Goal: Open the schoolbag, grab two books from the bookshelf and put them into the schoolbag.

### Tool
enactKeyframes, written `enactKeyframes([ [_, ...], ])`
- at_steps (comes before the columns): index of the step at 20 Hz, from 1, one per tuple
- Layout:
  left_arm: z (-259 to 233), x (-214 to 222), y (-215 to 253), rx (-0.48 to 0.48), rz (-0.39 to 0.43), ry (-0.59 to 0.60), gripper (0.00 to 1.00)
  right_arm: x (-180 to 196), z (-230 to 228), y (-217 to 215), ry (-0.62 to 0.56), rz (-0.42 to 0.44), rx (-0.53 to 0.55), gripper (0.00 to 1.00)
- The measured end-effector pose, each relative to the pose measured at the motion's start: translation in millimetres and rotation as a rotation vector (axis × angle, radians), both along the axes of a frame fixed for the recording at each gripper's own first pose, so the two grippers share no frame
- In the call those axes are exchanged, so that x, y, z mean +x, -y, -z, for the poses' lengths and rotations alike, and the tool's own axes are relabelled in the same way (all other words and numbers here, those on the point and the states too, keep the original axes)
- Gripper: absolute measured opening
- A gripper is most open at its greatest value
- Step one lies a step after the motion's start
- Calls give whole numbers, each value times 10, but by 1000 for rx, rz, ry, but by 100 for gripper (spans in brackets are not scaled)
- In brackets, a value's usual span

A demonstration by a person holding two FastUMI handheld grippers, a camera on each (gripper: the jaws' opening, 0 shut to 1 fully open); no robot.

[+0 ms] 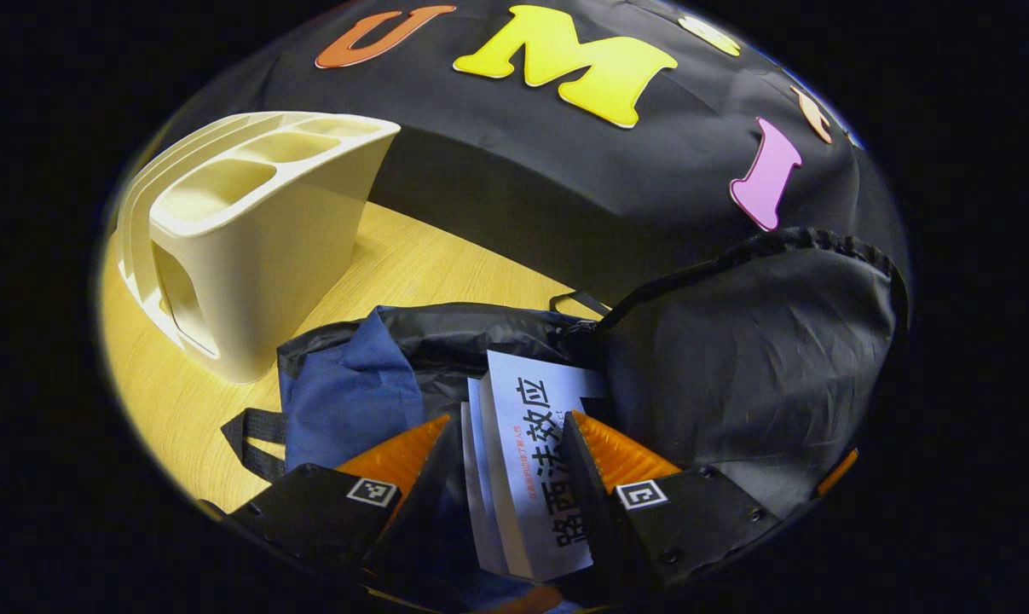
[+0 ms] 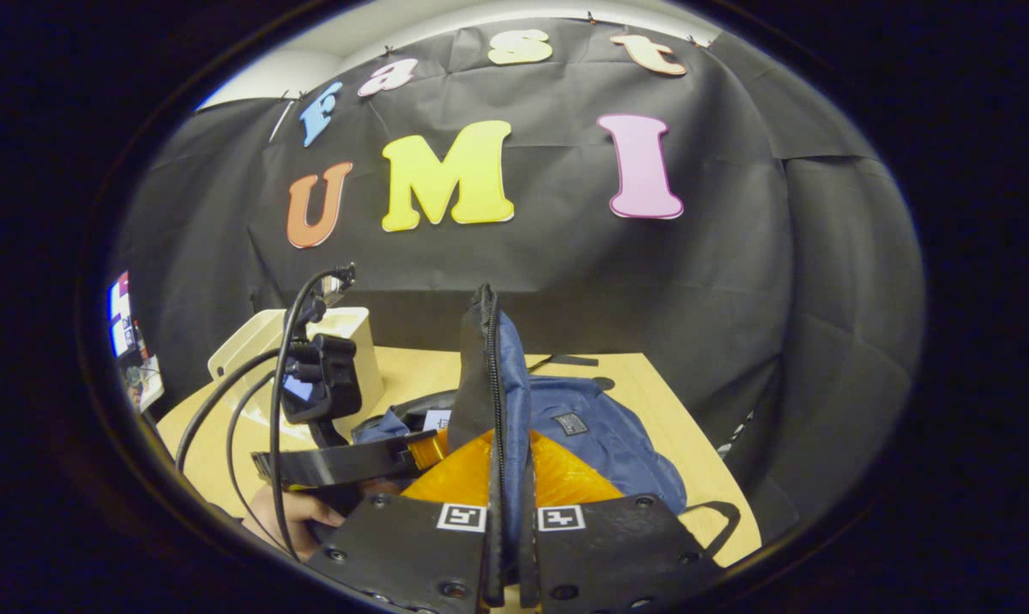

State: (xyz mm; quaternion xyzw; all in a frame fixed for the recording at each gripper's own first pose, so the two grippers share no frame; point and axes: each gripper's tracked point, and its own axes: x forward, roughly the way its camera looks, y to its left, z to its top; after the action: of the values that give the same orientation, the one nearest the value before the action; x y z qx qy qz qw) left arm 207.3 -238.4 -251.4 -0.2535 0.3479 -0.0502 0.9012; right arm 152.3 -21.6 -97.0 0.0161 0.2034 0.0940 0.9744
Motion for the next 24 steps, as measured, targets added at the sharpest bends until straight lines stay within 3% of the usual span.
enactKeyframes([
  [4, -84, -87, -185, 13, -18, 17, 87, -23, 76, 9, -11, 24, -15, 7],
  [11, -572, -457, -551, 119, 4, 198, 87, -193, 192, -21, 13, 90, -67, 12],
  [12, -644, -522, -614, 144, 9, 219, 87, -238, 201, -30, 8, 99, -60, 8],
  [15, -742, -665, -828, 226, 0, 259, 87, -367, 247, -89, -6, 112, -60, 22],
  [18, -874, -890, -1004, 275, 10, 283, 86, -492, 257, -139, -13, 125, -79, 18],
  [20, -987, -1000, -1182, 317, 8, 304, 86, -606, 229, -188, -12, 127, -82, 24],
  [22, -1151, -1125, -1442, 349, -16, 329, 86, -710, 222, -264, -10, 122, -84, 40],
  [24, -1291, -1279, -1659, 368, -31, 351, 86, -799, 248, -347, -21, 108, -77, 67],
])
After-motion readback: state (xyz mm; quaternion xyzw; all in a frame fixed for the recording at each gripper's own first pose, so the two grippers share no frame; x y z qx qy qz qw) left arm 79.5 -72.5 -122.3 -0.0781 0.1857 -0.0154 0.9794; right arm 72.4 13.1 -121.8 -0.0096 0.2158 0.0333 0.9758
